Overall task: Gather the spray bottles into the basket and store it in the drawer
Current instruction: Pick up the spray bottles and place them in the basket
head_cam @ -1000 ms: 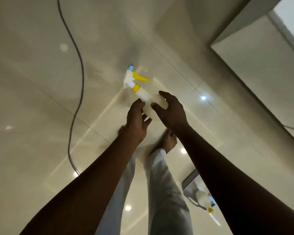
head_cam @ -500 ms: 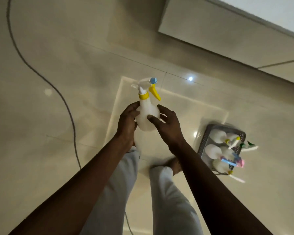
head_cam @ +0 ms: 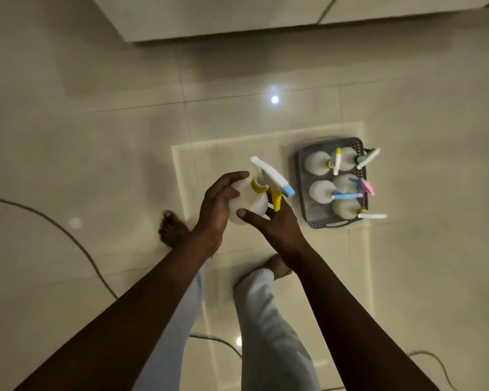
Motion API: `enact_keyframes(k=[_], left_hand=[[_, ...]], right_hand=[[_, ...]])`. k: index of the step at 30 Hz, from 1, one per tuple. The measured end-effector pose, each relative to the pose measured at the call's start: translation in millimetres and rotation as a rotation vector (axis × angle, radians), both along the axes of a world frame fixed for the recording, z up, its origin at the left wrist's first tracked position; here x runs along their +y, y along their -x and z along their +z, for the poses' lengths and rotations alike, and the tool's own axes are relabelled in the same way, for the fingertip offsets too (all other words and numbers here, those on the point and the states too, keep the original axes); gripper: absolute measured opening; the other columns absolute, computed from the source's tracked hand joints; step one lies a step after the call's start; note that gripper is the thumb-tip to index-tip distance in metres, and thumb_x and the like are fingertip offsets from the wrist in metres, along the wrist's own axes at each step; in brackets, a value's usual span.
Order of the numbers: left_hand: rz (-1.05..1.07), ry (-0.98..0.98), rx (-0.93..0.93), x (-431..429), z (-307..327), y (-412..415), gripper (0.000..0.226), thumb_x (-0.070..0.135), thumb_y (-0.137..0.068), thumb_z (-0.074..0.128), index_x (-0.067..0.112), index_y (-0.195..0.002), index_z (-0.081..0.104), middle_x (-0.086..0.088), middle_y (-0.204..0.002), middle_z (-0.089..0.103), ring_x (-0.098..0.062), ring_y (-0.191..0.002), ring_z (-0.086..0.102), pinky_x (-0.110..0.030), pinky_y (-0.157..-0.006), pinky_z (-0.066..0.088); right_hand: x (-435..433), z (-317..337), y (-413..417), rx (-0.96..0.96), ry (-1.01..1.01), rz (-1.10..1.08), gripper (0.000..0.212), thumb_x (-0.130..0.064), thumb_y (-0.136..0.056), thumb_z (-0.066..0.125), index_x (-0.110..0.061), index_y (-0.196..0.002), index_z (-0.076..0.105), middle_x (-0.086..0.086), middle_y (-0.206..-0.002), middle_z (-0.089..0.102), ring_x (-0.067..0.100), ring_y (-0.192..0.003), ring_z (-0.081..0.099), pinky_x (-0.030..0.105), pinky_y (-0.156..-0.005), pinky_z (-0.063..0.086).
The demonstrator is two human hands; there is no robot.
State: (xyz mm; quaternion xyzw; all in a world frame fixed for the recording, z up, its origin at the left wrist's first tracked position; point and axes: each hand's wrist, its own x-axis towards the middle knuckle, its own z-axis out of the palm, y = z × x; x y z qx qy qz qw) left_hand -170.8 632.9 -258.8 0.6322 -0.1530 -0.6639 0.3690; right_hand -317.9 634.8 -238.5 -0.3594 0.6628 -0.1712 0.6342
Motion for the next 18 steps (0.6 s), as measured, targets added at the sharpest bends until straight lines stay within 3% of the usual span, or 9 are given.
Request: enact_keyframes(k=[5,7,10,11,14,18], left_hand=[[-0.204,-0.013,-0.047,18.3,-15.4,85.7,0.043,0.011,-0.098,0.049,0.019,-0.138,0.063,0.004,-0.143,0.064,-0.015,-0.134,0.057,-0.031,-0.109,0.044],[-0.308,-0.052,-0.075,24.6,-22.8,118.8,0.048,0.025,-0.099,0.054,0.022,-0.147,0.054,0.003,-0.151,0.056,-0.015,-0.139,0.051,-0.033,-0.113,0.043],[-0.417,-0.189,-0.1,31.6,-35.0,161.3,0.052,0.04,-0.098,0.059,0.026,-0.148,0.05,0.001,-0.151,0.056,-0.018,-0.137,0.053,-0.024,-0.094,0.048],[-0.447,-0.231,-0.119,33.8,-38.9,175.2,0.056,0.048,-0.095,0.062,0.026,-0.145,0.052,0.001,-0.148,0.058,-0.018,-0.134,0.056,-0.025,-0.092,0.05],[-0.542,-0.264,-0.149,40.7,-50.2,208.7,0.076,0.067,-0.081,0.066,0.022,-0.141,0.055,-0.002,-0.141,0.062,-0.025,-0.127,0.063,-0.048,-0.105,0.055],[-0.535,-0.252,-0.145,38.7,-74.4,244.2,0.054,0.051,-0.091,0.066,0.021,-0.136,0.065,-0.003,-0.134,0.068,-0.026,-0.122,0.067,-0.051,-0.107,0.055]], right_hand=[[41.7,-1.6,79.8,0.032,0.004,-0.146,0.066,-0.029,-0.076,0.093,-0.024,-0.134,0.062,-0.004,-0.128,0.072,0.013,-0.119,0.068,0.043,-0.106,0.055],[58.0,-3.0,110.3,0.09,0.039,-0.17,0.073,-0.03,-0.074,0.094,-0.027,-0.137,0.058,-0.008,-0.13,0.067,0.006,-0.119,0.064,0.031,-0.102,0.055],[79.7,-12.0,145.9,0.169,0.155,-0.188,0.078,-0.026,-0.074,0.095,-0.021,-0.14,0.052,-0.005,-0.134,0.061,0.005,-0.122,0.059,0.01,-0.09,0.05],[86.6,-16.5,156.6,0.195,0.177,-0.211,0.077,-0.027,-0.075,0.094,-0.022,-0.139,0.052,-0.006,-0.134,0.061,0.004,-0.122,0.059,0.008,-0.087,0.049],[104.6,-35.0,181.0,0.229,0.186,-0.31,0.075,-0.024,-0.077,0.092,-0.03,-0.139,0.05,-0.012,-0.137,0.059,-0.002,-0.124,0.058,0.01,-0.087,0.052],[120.6,-69.0,207.4,0.285,0.189,-0.344,0.08,-0.02,-0.082,0.087,-0.027,-0.149,0.044,-0.01,-0.148,0.052,-0.001,-0.13,0.053,0.006,-0.088,0.05]])
